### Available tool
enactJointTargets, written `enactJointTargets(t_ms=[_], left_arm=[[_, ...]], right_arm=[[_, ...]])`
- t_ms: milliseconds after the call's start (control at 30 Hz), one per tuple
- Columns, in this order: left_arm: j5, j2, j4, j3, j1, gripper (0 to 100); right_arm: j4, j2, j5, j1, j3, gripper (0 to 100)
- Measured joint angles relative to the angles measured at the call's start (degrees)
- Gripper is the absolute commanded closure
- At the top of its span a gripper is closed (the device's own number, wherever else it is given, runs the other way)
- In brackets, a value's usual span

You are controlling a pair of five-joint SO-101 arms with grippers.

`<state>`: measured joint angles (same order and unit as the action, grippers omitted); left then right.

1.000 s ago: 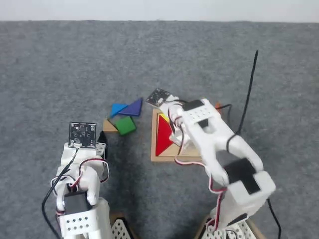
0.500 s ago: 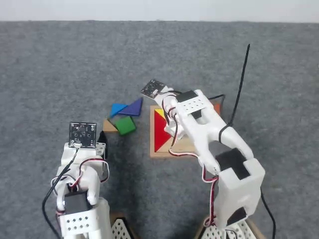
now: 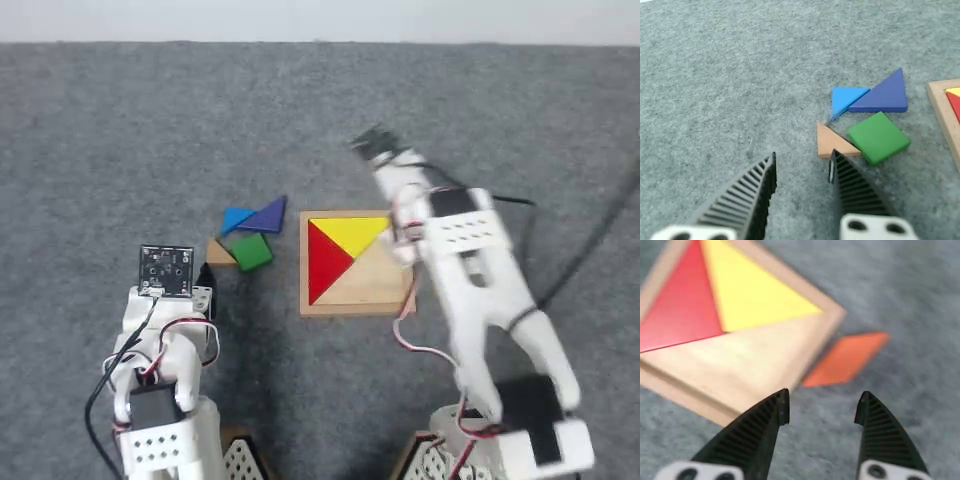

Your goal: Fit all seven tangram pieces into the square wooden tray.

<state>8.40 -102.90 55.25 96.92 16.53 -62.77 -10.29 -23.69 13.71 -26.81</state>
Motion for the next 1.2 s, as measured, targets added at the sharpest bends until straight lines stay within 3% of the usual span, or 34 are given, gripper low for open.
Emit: enactJointTargets(t_ms=[233, 400, 600, 767, 1000, 1200], left_arm=[[0.00, 0.00, 0.00, 0.00, 0.00, 84], [0.00, 0.00, 0.00, 0.00, 0.00, 84], [0.00, 0.00, 0.00, 0.00, 0.00, 84], [0.00, 0.00, 0.00, 0.00, 0.00, 84], [0.00, 0.00, 0.00, 0.00, 0.00, 84], [0.00, 0.00, 0.00, 0.00, 0.00, 84]], right_arm=[[4.22, 3.25, 0.97, -2.73, -0.35, 77.2], [9.23, 12.75, 8.09, -2.81, 0.88, 77.2], [9.76, 23.47, 12.92, -2.99, 7.82, 77.3], [7.21, 30.59, 15.30, -7.56, 14.51, 77.4], [4.48, 33.05, 14.86, -12.84, 18.64, 77.5], [4.13, 33.05, 12.48, -13.19, 18.73, 80.1]])
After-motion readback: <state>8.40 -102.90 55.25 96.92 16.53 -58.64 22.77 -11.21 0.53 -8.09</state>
